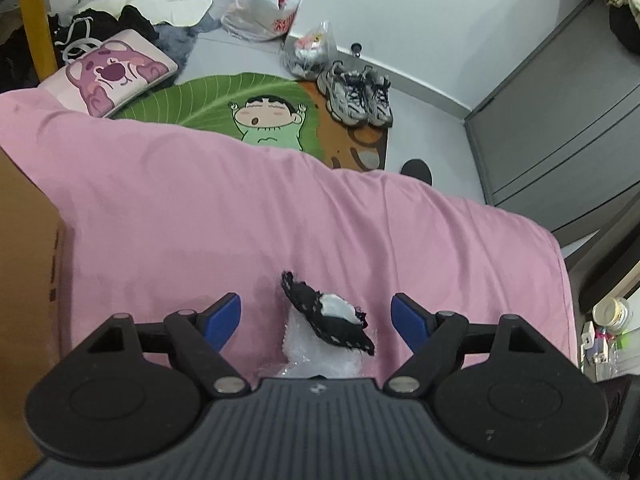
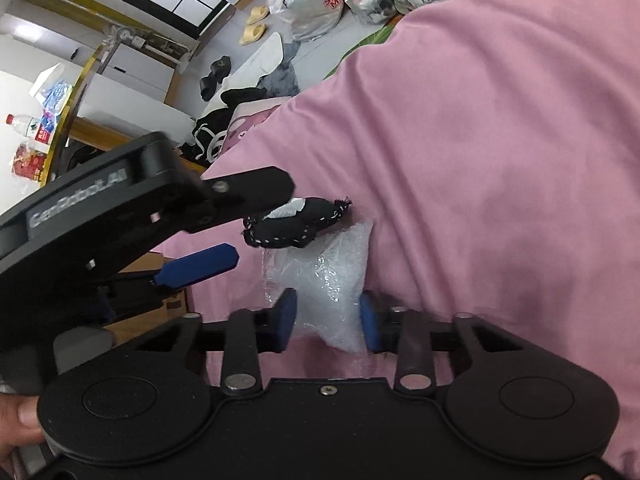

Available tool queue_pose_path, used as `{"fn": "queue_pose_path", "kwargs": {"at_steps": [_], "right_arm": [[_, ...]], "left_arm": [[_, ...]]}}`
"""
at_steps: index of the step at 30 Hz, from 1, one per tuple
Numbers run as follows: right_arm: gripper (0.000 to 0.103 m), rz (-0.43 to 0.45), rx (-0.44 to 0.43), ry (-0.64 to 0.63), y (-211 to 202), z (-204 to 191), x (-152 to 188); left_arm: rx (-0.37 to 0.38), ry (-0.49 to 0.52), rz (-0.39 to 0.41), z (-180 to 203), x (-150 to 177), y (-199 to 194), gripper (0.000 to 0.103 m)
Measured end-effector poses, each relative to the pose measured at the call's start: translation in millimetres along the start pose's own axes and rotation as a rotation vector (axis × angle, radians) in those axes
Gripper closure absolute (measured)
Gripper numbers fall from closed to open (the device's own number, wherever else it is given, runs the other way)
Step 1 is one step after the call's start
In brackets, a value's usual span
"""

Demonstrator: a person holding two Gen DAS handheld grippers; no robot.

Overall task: Organize soft objects
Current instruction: 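Move both tools to the black fuzzy plush and clear bag of filling, then grasp the black fuzzy plush with the left tool while the right tool grasps the clear bag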

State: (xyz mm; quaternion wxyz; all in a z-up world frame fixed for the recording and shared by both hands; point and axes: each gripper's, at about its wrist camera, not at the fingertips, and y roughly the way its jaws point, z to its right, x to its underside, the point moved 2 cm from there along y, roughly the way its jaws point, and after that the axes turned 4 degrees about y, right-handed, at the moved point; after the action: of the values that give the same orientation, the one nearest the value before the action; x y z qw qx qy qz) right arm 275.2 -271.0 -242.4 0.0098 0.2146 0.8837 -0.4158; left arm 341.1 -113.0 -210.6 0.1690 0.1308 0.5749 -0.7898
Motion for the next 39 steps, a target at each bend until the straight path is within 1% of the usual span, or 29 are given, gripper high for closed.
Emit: {"fn": "queue_pose_path", "kwargs": {"at_steps": [2, 5, 7, 9, 10, 12, 13, 15, 19, 24, 29, 32, 35, 36, 39], "right_arm": [[0.08, 0.002, -0.011, 0.006, -2.9, 1.4, 0.2], [0.081, 0.013, -0.01, 0.021, -6.3, 5.4, -1.0], [0.081, 0.017, -0.008, 0.026, -8.3, 7.9, -1.0], [0.081, 0.019, 0.0, 0.023, -10.8, 7.6, 0.1], [0.081, 0.02, 0.004, 0.021, -9.5, 7.5, -0.7], [0.081, 0.024, 0.01, 0.026, -10.2, 5.1, -1.5], [0.081, 0.029, 0.01, 0.029, -11.9, 5.3, -1.2], [0.081, 0.037, 0.007, 0.028, -17.1, 5.7, 2.2], [0.081, 0.045, 0.007, -0.006, -20.2, -4.3, 3.2], [0.082, 0.052, -0.004, -0.042, -31.6, -13.8, 8.9], [0.082, 0.062, -0.028, -0.082, -41.4, -25.1, 14.8], [0.084, 0.055, 0.003, -0.101, -44.2, -30.3, 21.1], [0.084, 0.074, 0.016, -0.108, -49.8, -35.3, 22.8], [0.084, 0.084, 0.022, -0.112, -51.1, -35.9, 23.2], [0.084, 0.095, 0.045, -0.083, -50.0, -28.7, 23.2]], "left_arm": [[0.0, 0.002, -0.009, 0.3, 1.2, 4.1, 0.021], [0.003, -0.004, -0.021, 1.0, 1.6, 10.3, 0.022], [0.002, -0.008, -0.034, 1.3, 2.3, 14.7, 0.031], [0.008, -0.019, -0.055, 0.7, 2.7, 20.0, 0.048], [0.015, -0.028, -0.065, 0.3, 3.6, 22.4, 0.053], [0.021, -0.051, -0.081, -2.1, 6.6, 25.3, 0.075], [0.018, -0.063, -0.077, -3.3, 8.1, 25.0, 0.076], [0.025, -0.067, -0.062, -2.2, 10.4, 21.2, 0.084], [0.036, -0.056, -0.033, 3.1, 14.2, 8.8, 0.088], [0.035, -0.068, -0.019, 6.5, 19.2, -5.3, 0.088], [0.039, -0.051, 0.012, 9.0, 24.1, -26.0, 0.088], [0.044, -0.06, 0.027, 4.5, 26.9, -37.4, 0.088], [0.012, -0.057, 0.059, -0.4, 28.2, -47.7, 0.089], [0.013, -0.064, 0.063, -3.2, 27.4, -50.0, 0.089], [0.003, -0.07, 0.068, -9.5, 22.4, -49.2, 0.088]]}}
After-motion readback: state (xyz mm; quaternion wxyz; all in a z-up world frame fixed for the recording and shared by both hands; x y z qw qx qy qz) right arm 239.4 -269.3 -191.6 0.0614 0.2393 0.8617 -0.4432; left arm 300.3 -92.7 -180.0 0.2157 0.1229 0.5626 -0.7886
